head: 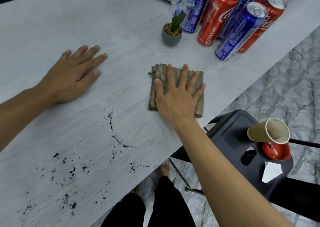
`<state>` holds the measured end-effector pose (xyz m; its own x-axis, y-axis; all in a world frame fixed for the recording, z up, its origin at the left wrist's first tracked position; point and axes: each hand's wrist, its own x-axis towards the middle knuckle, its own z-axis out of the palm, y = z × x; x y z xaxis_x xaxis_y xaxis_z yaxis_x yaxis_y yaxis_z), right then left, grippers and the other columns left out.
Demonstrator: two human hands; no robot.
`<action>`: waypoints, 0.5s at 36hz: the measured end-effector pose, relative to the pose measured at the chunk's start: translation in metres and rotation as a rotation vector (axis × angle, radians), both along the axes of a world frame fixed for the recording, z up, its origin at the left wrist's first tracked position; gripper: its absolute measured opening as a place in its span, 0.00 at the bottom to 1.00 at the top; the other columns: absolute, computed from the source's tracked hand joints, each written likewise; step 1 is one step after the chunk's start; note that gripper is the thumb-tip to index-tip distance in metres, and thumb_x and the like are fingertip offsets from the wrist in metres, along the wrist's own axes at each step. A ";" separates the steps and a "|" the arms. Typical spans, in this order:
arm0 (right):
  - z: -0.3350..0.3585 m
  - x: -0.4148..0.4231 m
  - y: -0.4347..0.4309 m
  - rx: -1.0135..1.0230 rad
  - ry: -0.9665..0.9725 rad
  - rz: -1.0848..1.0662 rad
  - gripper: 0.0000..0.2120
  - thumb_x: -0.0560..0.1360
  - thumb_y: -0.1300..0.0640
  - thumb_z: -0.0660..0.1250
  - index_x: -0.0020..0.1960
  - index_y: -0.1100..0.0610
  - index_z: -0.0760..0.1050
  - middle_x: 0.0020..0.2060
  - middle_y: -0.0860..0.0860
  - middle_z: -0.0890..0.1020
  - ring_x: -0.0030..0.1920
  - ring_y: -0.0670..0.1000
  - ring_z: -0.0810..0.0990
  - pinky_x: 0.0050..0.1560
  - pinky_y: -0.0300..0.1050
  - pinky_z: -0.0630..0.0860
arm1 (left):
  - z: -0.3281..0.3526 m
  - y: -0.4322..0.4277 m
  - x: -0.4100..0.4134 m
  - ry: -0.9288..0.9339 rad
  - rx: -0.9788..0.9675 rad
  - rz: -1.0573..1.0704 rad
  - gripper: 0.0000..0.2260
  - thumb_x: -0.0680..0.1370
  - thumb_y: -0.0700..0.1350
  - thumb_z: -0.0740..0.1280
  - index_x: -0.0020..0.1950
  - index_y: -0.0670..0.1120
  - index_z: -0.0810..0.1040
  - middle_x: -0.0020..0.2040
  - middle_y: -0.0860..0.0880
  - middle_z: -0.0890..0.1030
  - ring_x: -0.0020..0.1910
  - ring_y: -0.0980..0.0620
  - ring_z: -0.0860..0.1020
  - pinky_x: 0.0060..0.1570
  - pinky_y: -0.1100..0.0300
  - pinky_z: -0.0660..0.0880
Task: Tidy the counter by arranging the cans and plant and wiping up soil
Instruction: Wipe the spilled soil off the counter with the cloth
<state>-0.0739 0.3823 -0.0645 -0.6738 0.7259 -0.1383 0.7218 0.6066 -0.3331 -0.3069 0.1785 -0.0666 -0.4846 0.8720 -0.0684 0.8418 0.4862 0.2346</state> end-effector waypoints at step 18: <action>-0.006 -0.014 -0.112 0.056 0.081 0.318 0.31 0.84 0.35 0.46 0.84 0.44 0.50 0.84 0.55 0.45 0.83 0.60 0.38 0.77 0.67 0.34 | 0.004 0.001 0.006 -0.023 0.026 0.012 0.27 0.84 0.65 0.44 0.84 0.63 0.51 0.85 0.58 0.48 0.84 0.55 0.45 0.81 0.45 0.43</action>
